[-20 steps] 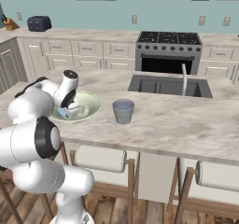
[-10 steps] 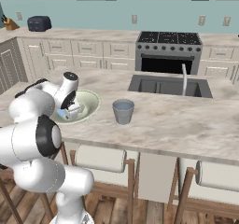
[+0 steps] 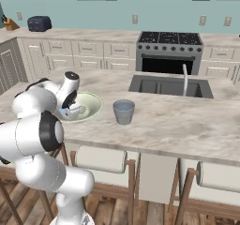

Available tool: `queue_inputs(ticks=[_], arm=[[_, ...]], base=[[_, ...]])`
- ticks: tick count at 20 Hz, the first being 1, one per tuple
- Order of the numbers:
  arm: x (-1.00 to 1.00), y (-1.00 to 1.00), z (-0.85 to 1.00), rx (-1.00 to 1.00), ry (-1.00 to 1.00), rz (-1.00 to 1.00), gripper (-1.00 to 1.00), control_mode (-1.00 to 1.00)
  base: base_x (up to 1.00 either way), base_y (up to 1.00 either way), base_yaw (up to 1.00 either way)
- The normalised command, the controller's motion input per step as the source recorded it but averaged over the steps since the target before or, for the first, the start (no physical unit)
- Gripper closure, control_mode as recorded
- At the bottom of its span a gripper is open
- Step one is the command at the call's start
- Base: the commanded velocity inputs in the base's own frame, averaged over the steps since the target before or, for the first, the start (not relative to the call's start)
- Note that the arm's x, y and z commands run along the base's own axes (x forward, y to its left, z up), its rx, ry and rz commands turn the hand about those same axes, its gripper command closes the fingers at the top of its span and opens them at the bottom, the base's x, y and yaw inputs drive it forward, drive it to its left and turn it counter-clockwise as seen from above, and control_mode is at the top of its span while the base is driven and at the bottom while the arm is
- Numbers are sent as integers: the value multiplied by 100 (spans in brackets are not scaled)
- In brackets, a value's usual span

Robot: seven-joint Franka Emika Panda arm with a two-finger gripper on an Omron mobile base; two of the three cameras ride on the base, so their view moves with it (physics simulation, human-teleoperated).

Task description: There are four ice cubes in the ice bowl. Place two ice cubes in each glass of water.

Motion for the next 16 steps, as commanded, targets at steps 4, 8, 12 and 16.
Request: queue_inputs(ticks=[4, 8, 12, 16], arm=[[3, 0, 34, 0, 0, 0, 100, -100], [-49, -4, 98, 0, 0, 2, 100, -100], [-59, -23, 84, 0, 0, 10, 100, -100], [-20, -83, 44, -8, 1, 10, 100, -100]], base=[[0, 0, 0], [0, 0, 0], [0, 0, 0], [0, 0, 0]])
